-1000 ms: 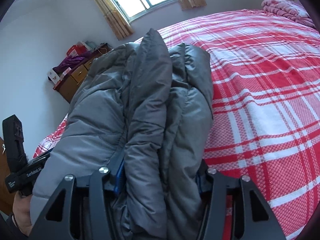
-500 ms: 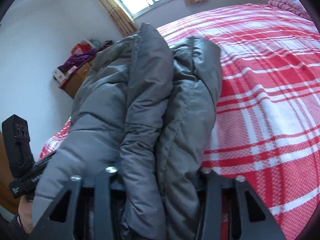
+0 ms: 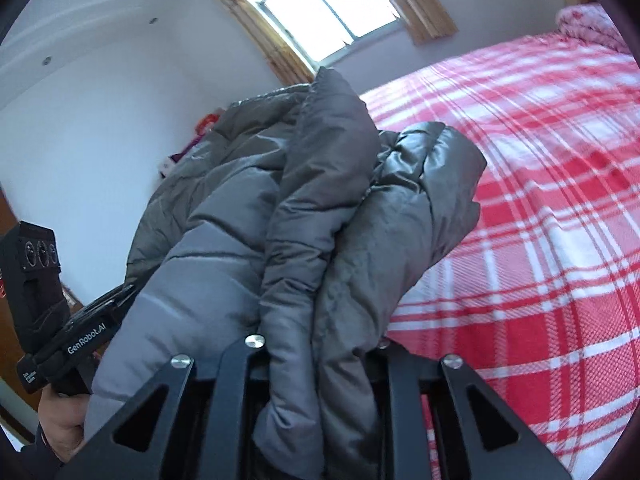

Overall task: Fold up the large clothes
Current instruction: 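Hold the lifted jacket bundle with both grippers and carry it across the bed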

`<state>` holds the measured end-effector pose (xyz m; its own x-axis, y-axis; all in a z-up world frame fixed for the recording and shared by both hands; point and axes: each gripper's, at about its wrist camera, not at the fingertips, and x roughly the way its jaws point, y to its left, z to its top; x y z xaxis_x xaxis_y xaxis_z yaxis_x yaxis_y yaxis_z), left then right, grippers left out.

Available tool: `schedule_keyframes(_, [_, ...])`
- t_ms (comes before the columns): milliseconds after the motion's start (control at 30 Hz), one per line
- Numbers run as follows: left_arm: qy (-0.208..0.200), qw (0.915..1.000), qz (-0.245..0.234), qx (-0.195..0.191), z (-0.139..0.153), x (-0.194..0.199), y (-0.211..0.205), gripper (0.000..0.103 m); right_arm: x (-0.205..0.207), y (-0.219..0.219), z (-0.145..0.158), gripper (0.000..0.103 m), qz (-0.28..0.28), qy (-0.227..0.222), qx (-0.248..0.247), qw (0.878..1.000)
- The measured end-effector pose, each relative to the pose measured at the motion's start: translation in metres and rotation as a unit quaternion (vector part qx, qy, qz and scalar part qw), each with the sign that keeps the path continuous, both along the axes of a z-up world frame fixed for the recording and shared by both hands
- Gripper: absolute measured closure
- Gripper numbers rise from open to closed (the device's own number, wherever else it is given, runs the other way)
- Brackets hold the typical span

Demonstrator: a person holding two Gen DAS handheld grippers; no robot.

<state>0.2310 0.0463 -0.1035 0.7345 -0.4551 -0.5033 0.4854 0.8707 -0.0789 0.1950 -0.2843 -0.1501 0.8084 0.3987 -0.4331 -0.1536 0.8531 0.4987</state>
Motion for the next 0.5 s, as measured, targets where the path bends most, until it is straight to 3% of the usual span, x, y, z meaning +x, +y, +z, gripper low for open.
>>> schedule_keyframes(267, [-0.015, 0.9989, 0.045, 0.000, 0.018, -0.010, 0.062, 0.083, -0.009, 0.061, 0.039, 0.081, 0.053, -0.041, -0.016, 0.998])
schedule_keyframes(500, [-0.012, 0.9967, 0.080, 0.003, 0.012, -0.015, 0.098, 0.083, -0.001, 0.105, 0.049, 0.082, 0.091, -0.046, -0.033, 0.994])
